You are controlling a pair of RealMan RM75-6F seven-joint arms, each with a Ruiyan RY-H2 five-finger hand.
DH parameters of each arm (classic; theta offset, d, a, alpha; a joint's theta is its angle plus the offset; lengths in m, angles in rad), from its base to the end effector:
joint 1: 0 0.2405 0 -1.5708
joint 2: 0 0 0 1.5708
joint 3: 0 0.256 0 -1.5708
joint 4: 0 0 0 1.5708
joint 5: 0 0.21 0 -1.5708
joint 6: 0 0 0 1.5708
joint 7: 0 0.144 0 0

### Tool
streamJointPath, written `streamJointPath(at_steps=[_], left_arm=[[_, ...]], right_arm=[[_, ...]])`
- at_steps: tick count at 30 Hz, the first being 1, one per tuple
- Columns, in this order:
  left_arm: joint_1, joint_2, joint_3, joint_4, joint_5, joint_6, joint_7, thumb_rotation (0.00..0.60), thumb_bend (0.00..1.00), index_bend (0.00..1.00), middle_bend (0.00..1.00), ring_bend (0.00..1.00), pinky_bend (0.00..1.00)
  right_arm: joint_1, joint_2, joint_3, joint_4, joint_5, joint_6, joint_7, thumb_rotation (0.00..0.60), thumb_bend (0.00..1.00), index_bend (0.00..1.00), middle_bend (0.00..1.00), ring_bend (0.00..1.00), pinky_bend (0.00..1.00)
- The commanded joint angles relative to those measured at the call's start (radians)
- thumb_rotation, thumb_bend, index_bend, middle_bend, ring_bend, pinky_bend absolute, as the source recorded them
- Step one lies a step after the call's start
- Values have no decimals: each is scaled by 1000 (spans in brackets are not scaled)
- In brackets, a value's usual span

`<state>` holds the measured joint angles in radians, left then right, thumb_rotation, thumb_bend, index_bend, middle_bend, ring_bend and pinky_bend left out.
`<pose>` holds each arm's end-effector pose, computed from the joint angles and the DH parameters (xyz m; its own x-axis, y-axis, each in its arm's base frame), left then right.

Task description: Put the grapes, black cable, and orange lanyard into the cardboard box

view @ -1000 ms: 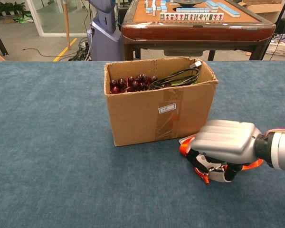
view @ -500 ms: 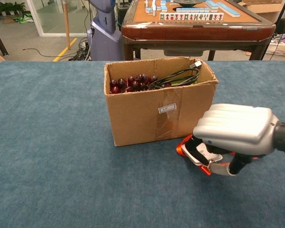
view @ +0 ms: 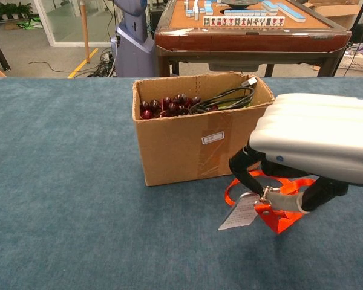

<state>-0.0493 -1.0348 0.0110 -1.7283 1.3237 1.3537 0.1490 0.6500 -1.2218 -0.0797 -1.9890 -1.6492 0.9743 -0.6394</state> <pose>-0.3349 0.1503 0.1587 0.4527 0.2315 0.8611 0.8529 0.1691 -0.4939 -0.1114 -0.2072 0.0304 0.7389 -0.0287 0.6732 -0.4043 -0.8182 0.4089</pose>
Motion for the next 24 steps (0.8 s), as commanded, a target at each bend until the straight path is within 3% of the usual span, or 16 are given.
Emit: streamJointPath(at_steps=[1, 14, 24], left_arm=[[-1, 0, 0, 1, -1, -1, -1, 600, 9, 340, 172, 158, 360], [-1, -1, 0, 3, -1, -3, -2, 600, 9, 340, 172, 158, 360], [-1, -2, 1, 4, 2, -1, 1, 600, 9, 340, 172, 158, 360]], right_arm=[[-2, 7, 9, -23, -14, 7, -10, 600, 483, 642, 1000, 995, 1000], [26, 10, 117, -163, -26, 22, -85, 600, 487, 642, 1000, 995, 1000], [45, -14, 205, -210, 18, 45, -142, 600, 487, 642, 1000, 995, 1000]])
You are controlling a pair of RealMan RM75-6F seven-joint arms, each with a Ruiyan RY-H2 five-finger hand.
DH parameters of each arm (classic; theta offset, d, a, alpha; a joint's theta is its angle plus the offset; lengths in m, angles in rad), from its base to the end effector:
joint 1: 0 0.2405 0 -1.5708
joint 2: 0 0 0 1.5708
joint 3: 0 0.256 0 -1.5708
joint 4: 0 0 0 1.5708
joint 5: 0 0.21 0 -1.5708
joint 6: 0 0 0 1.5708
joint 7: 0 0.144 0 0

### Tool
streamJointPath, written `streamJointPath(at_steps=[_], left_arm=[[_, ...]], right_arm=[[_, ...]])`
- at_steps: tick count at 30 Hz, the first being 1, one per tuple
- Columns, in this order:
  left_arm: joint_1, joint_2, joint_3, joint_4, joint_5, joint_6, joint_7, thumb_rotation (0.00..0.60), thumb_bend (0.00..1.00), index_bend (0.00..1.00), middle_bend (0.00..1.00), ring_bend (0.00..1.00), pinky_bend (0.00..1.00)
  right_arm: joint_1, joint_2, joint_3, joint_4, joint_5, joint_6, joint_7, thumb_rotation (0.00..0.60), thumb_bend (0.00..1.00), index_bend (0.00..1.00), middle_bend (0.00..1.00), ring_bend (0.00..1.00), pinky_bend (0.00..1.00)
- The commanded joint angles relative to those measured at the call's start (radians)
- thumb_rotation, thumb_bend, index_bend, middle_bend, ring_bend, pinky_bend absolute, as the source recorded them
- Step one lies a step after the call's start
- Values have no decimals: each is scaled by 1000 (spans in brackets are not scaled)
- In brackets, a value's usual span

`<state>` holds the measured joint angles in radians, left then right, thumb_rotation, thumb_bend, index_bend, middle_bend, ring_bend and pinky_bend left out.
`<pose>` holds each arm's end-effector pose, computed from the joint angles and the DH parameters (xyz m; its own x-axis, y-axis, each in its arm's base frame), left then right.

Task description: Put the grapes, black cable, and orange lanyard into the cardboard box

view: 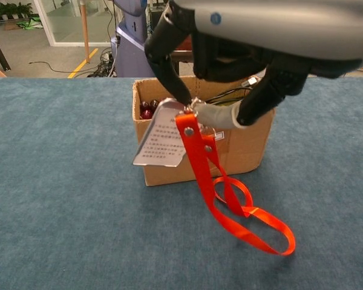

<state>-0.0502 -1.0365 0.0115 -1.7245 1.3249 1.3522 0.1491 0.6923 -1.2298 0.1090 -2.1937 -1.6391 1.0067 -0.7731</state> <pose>-0.3354 0.1505 0.1583 0.4547 0.2328 0.8597 0.8522 0.1670 -0.4959 -0.0215 -0.2069 0.0665 0.5615 0.1632 0.8112 -0.3619 -0.8332 0.4181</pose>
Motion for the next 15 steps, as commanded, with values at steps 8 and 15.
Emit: streamJointPath(at_steps=[8, 15], left_arm=[[-1, -2, 0, -1, -2, -1, 5, 600, 9, 340, 172, 158, 360], [0, -1, 1, -2, 0, 0, 5, 600, 9, 340, 172, 158, 360]], right_arm=[[19, -5, 101, -24, 67, 50, -21, 600, 488, 642, 1000, 995, 1000], [34, -12, 180, 29, 170, 95, -37, 600, 487, 642, 1000, 995, 1000]])
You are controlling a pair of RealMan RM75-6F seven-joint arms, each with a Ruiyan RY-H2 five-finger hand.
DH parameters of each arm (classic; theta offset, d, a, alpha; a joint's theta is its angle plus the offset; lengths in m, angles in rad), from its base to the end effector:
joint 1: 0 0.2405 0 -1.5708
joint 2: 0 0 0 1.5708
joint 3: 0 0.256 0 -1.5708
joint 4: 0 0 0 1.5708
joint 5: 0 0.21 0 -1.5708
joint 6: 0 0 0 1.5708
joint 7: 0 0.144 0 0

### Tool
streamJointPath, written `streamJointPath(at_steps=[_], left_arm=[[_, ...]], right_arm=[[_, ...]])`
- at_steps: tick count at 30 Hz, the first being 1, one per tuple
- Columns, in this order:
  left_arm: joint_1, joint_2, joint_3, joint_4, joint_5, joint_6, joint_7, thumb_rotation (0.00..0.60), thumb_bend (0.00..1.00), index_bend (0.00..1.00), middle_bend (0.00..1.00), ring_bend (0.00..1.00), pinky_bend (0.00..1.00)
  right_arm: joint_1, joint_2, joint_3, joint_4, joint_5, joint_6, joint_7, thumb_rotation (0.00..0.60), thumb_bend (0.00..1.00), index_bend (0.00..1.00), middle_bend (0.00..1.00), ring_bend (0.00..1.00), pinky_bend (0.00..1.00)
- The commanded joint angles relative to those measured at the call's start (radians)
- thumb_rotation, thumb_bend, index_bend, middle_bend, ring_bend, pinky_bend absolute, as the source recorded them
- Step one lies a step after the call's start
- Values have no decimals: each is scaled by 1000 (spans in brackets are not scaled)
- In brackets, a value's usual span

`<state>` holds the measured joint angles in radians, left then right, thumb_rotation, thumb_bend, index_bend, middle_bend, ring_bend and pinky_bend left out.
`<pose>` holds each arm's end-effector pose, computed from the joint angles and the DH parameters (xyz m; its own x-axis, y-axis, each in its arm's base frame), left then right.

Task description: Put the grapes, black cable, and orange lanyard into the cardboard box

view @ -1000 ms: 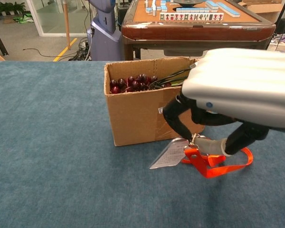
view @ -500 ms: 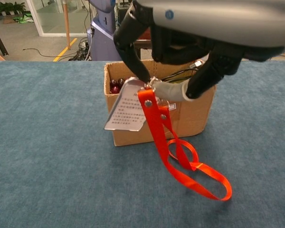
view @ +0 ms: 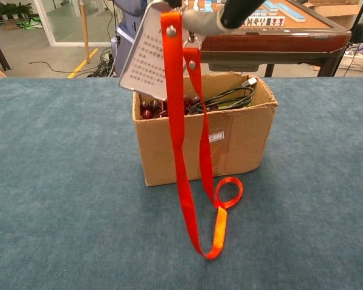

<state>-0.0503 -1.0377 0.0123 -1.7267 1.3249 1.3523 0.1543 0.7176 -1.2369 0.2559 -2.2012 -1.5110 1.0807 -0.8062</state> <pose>-0.3348 0.1504 0.1575 0.4562 0.2344 0.8585 0.8514 0.1656 -0.4977 0.0020 -0.2380 0.0939 0.4698 0.2415 0.8491 -0.4612 -0.7530 0.4694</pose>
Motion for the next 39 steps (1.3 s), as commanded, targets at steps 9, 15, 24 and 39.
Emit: streamJointPath(at_steps=[9, 15, 24, 39], left_arm=[[-1, 1, 0, -1, -3, -4, -2, 600, 9, 340, 172, 158, 360], [0, 1, 2, -2, 0, -4, 0, 600, 9, 340, 173, 158, 360], [0, 4, 2, -4, 1, -5, -7, 600, 9, 340, 172, 158, 360], [-1, 8, 4, -4, 5, -7, -15, 600, 9, 340, 173, 158, 360]], right_arm=[[40, -12, 96, 192, 169, 31, 99, 600, 488, 642, 1000, 995, 1000], [67, -31, 96, 286, 241, 7, 139, 600, 487, 642, 1000, 995, 1000], [102, -84, 66, 410, 299, -25, 174, 600, 486, 642, 1000, 995, 1000], [114, -95, 26, 475, 329, -23, 198, 600, 0, 239, 986, 984, 1000]])
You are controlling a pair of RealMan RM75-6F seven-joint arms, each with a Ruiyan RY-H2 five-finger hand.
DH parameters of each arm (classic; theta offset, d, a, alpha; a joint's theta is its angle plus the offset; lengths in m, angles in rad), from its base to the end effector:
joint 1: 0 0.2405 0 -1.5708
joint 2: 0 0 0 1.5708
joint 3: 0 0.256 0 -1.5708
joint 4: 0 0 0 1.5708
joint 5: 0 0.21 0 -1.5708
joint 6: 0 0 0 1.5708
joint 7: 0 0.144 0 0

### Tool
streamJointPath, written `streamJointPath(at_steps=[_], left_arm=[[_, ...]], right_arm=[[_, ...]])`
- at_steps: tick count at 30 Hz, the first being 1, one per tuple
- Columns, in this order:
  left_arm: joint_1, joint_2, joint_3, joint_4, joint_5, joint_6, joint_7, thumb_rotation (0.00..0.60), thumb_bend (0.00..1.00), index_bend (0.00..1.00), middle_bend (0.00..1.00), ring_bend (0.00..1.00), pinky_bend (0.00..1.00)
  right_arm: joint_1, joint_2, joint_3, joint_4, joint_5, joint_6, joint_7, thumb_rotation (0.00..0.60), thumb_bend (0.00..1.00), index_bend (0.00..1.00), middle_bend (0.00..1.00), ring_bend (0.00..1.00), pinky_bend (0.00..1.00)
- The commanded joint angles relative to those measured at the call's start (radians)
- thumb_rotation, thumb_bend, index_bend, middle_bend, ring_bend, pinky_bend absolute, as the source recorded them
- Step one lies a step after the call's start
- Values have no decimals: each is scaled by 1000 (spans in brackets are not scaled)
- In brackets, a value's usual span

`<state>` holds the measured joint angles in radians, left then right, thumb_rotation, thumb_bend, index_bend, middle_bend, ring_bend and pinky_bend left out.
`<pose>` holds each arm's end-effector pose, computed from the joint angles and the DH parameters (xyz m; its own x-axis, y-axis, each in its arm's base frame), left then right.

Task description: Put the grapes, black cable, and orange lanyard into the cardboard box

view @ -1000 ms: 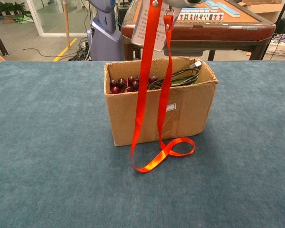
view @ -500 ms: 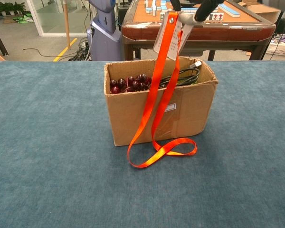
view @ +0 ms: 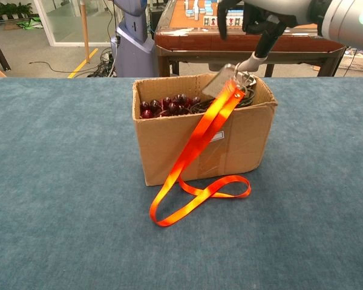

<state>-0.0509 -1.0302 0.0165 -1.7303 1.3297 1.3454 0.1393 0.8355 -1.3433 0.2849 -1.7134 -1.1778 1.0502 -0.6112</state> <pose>-0.3346 0.1495 0.1580 0.4458 0.2416 0.8619 0.8569 0.1632 -0.4890 -0.0670 -0.3588 0.0645 0.5778 0.1029 0.8097 -0.6674 -0.5115 0.5413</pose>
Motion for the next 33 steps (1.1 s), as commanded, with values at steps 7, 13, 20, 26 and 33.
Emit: streamJointPath(at_steps=[7, 13, 20, 26, 33], left_arm=[[-2, -2, 1, 0, -1, -4, 6, 600, 9, 340, 173, 158, 360], [-4, -7, 1, 1, -4, -8, 14, 600, 9, 340, 173, 158, 360], [-6, -11, 0, 1, -9, -10, 22, 600, 8, 340, 173, 158, 360], [-7, -13, 0, 1, -8, -9, 25, 600, 9, 340, 173, 158, 361], [-6, -12, 1, 1, -7, -8, 21, 600, 9, 340, 173, 158, 361]], right_arm=[[-39, 79, -32, -94, -78, 55, 21, 600, 0, 181, 983, 981, 1000], [-77, 144, -97, -168, -199, 83, 5, 600, 0, 183, 983, 980, 1000], [-116, 173, -187, -220, -377, 108, -21, 600, 0, 201, 983, 980, 1000], [-134, 167, -247, -242, -489, 90, -65, 600, 0, 213, 983, 980, 1000], [-140, 126, -278, -215, -532, 34, -168, 600, 0, 223, 983, 980, 1000]])
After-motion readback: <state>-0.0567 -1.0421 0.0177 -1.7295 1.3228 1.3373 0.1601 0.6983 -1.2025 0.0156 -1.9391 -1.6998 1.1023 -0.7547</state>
